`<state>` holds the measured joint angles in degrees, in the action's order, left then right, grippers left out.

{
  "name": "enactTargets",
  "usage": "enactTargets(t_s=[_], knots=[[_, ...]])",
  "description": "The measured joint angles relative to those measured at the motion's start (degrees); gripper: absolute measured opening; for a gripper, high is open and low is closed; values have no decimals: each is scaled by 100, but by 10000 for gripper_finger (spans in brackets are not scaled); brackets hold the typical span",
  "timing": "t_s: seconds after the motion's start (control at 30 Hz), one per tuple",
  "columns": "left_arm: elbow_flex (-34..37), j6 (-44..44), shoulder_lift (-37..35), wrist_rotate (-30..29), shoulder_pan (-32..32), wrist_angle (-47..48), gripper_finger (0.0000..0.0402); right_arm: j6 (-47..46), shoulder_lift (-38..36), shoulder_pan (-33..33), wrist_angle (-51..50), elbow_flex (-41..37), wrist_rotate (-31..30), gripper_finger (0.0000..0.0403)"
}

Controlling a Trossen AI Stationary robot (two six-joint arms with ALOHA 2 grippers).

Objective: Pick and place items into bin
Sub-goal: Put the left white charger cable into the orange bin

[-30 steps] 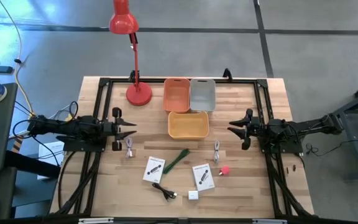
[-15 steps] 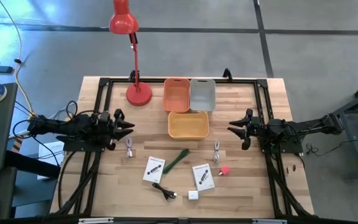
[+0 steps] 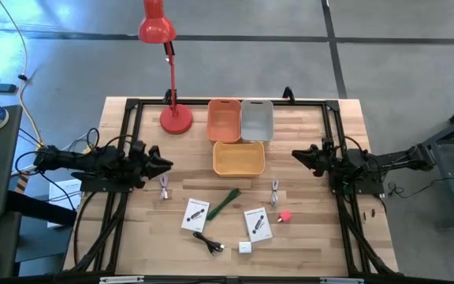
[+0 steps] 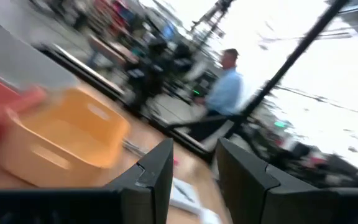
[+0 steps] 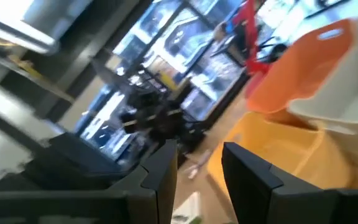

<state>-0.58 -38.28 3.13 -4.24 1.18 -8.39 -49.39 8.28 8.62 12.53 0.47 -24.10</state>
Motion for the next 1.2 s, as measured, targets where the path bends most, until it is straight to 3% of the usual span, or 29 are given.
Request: enactTargets(t_s=[0.1,0.23,0.3,0.4,0.47,0.7,0.83,0.97,1.07,1.2], knots=[[0,-120,311,299,1,-310,111,-423,0,0,-26,1,130,119],[0,295,854,257,-3,-999,111,-800,2,-48,168,0,-14,119],[0,838,1054,-47,-7,-1274,111,-672,2,-48,516,0,72,119],[0,1365,1194,-1033,-5,-1529,111,-6,5,-48,1421,18,311,119],[0,1540,1308,-1213,-8,-1570,111,649,79,-48,1838,196,509,119],[0,1729,1493,-13,-3,-1543,111,2449,1081,-45,1684,1674,940,119],[0,1726,1590,313,-3,-1552,111,2719,2253,43,511,2848,1489,119],[0,1724,1594,644,-3,-1536,111,2494,3613,315,-1617,4096,1810,119],[0,1687,1592,975,-3,-1487,111,2247,4565,606,-3685,5022,1764,119],[0,1573,1585,1275,-3,-1328,111,1866,5565,1037,-5864,6033,1180,119]])
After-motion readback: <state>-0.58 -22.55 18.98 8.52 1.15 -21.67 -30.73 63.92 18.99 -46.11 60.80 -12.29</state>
